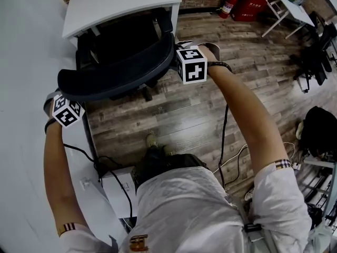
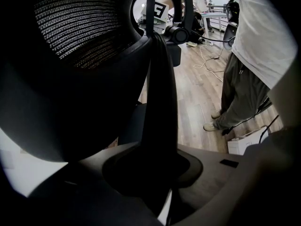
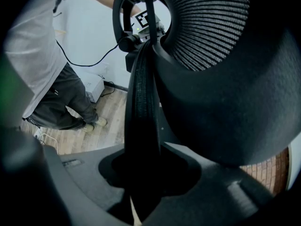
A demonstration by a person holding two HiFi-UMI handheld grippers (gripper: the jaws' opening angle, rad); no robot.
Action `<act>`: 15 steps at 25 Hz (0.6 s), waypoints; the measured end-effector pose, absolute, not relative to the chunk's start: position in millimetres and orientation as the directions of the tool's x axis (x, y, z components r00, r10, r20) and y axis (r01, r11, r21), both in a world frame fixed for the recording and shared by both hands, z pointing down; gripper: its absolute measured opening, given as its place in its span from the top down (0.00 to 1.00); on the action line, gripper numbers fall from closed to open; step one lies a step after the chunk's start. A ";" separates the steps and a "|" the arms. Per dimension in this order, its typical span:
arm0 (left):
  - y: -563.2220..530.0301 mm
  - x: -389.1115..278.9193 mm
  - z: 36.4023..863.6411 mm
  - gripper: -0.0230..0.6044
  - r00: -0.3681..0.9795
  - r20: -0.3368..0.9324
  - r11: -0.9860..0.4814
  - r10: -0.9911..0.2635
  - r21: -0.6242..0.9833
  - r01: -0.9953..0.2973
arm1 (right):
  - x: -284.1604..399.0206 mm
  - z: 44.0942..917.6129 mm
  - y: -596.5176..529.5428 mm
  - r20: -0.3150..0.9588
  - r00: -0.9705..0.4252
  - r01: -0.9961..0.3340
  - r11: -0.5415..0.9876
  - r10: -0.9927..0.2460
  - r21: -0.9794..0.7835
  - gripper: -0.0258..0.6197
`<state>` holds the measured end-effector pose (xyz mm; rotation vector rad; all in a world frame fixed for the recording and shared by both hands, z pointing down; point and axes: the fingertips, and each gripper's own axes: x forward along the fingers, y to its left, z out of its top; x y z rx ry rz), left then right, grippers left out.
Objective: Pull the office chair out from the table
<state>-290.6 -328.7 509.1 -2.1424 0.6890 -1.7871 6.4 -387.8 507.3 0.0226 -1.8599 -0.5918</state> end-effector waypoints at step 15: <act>-258.0 -280.8 515.4 0.81 0.133 0.847 -0.853 -0.514 -0.489 -0.182 | 17.2 513.5 -314.4 0.883 -0.361 0.252 0.881 -0.299 0.401 0.78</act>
